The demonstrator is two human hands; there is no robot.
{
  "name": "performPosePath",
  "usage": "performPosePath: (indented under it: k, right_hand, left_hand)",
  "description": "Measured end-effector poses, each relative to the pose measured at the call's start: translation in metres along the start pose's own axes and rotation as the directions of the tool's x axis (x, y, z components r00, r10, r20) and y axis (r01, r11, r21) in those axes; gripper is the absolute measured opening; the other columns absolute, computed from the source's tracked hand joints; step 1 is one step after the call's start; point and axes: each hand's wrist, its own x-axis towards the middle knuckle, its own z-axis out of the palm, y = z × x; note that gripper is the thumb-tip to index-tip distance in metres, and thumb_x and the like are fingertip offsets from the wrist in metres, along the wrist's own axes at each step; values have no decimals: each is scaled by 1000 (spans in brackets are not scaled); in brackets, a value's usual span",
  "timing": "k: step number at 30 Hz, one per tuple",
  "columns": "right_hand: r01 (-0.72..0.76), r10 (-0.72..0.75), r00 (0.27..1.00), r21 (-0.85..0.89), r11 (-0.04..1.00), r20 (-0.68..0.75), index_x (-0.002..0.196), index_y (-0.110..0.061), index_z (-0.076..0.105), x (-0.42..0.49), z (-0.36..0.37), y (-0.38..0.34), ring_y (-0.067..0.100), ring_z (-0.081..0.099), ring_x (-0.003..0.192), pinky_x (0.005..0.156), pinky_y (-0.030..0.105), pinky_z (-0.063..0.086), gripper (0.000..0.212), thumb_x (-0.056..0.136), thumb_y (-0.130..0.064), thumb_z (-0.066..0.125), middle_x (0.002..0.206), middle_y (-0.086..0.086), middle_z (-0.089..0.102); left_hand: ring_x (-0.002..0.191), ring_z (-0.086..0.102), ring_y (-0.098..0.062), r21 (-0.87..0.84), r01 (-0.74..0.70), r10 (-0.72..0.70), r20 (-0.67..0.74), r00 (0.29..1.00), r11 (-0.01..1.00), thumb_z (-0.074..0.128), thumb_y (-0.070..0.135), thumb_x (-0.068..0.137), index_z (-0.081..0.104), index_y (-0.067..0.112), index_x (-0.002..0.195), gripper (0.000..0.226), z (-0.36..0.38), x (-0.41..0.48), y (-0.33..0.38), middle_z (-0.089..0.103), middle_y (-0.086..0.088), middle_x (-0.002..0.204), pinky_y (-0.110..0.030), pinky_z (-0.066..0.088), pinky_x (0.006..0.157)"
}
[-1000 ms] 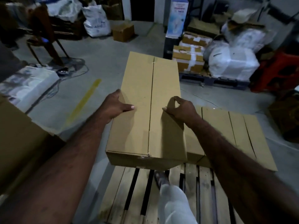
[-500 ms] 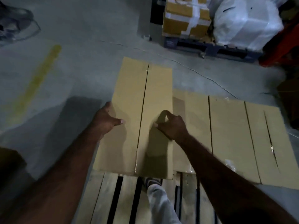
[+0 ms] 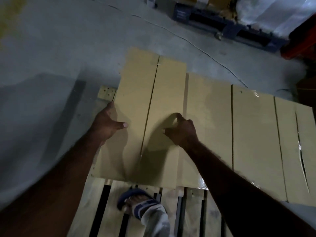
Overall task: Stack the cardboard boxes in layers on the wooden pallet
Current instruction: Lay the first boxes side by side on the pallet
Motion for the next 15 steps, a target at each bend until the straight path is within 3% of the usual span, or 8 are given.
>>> performPosePath:
  k: [3,5,7,11,15]
  right_hand:
    - [-25,25,1000,-13,1000,17,140,-28,42,0,15,11,33,65,95,73,46,63,78,75,-41,83,119,11,52]
    - [-43,44,999,-29,999,27,141,-29,40,1,23,16,34,65,95,76,43,63,79,75,-42,82,118,11,52]
    - [-68,70,997,-35,997,34,145,-29,38,2,28,19,33,61,106,82,38,60,81,77,-42,81,123,12,51]
    - [-106,107,993,-26,994,42,150,-25,34,7,37,23,34,55,117,88,32,53,84,81,-39,80,131,14,46]
    - [-99,99,995,-32,995,3,148,-23,36,11,41,24,33,55,116,94,39,55,80,82,-37,79,132,16,45]
  left_hand:
    - [135,27,-5,2,-24,24,1,1000,1000,85,5,74,20,19,158,106,8,1,-13,29,15,146,-21,26,104]
    - [131,26,-2,-19,-20,20,13,1000,1000,84,4,74,22,17,157,105,11,1,-23,32,14,145,-22,27,106]
    - [138,26,-6,-47,14,-13,12,1000,999,85,4,73,20,18,158,108,14,1,-31,30,3,158,-24,27,109]
    - [147,26,-21,-30,32,-32,2,999,999,84,6,74,20,24,158,106,20,6,-38,29,-2,161,-32,29,111]
    - [148,24,-23,-8,36,-36,-6,999,999,85,12,74,18,28,158,108,22,15,-44,25,-1,163,-36,31,114]
